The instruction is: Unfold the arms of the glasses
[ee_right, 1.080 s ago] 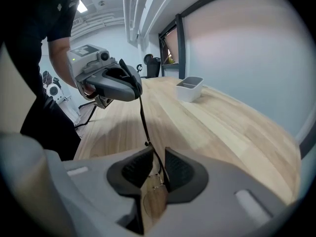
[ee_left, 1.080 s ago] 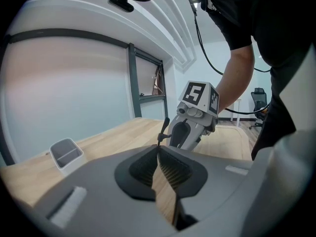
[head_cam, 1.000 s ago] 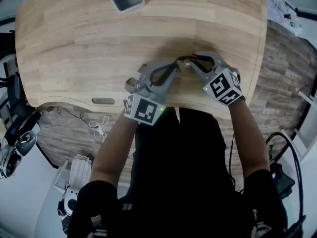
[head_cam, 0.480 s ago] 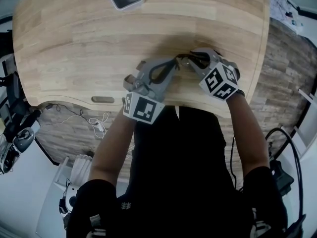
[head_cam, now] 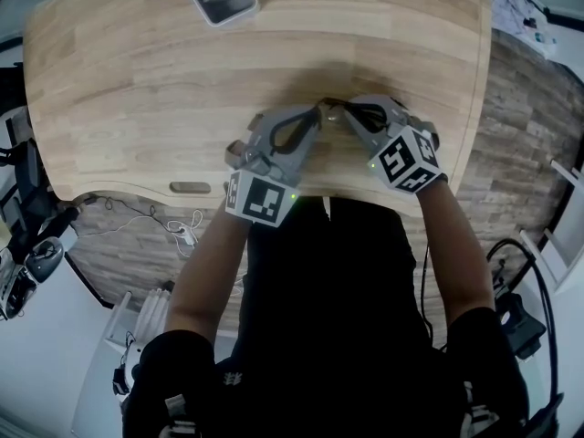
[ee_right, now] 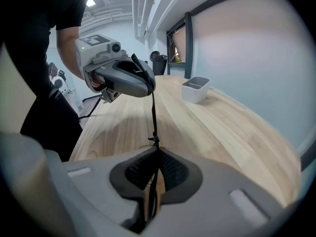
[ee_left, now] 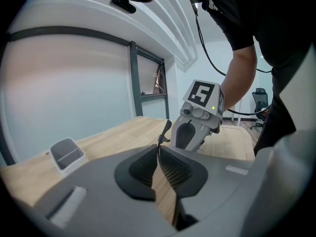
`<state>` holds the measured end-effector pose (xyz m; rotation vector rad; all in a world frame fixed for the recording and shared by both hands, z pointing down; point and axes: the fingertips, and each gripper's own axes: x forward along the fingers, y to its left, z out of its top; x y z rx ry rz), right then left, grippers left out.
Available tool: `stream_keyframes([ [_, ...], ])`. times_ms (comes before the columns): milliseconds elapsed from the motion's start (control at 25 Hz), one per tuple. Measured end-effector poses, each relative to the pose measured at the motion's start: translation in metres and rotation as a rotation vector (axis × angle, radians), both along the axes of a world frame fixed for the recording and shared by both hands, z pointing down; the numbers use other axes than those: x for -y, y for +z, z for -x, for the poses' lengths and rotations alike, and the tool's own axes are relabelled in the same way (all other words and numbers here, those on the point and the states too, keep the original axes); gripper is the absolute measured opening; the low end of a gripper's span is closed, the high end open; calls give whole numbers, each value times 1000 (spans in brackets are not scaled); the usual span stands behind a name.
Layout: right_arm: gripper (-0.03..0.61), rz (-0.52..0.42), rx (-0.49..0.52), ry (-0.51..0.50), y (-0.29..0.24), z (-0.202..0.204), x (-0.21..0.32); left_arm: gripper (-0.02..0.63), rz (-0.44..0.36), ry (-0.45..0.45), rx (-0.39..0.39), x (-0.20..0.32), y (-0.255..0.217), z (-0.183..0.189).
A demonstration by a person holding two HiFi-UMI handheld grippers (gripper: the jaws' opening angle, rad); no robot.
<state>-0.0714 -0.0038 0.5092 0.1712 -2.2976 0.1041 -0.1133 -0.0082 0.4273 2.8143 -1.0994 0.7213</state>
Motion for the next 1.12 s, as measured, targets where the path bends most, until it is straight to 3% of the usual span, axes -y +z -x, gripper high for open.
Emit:
stream_keyframes([
  [400, 14, -70, 117, 8, -39, -10, 1, 20, 24, -18, 5, 4, 2, 2],
  [880, 15, -27, 336, 115, -75, -32, -3, 18, 37, -3, 55, 2, 1, -6],
  [1120, 15, -40, 389, 119, -83, -49, -9, 18, 42, 2, 68, 2, 1, -11],
])
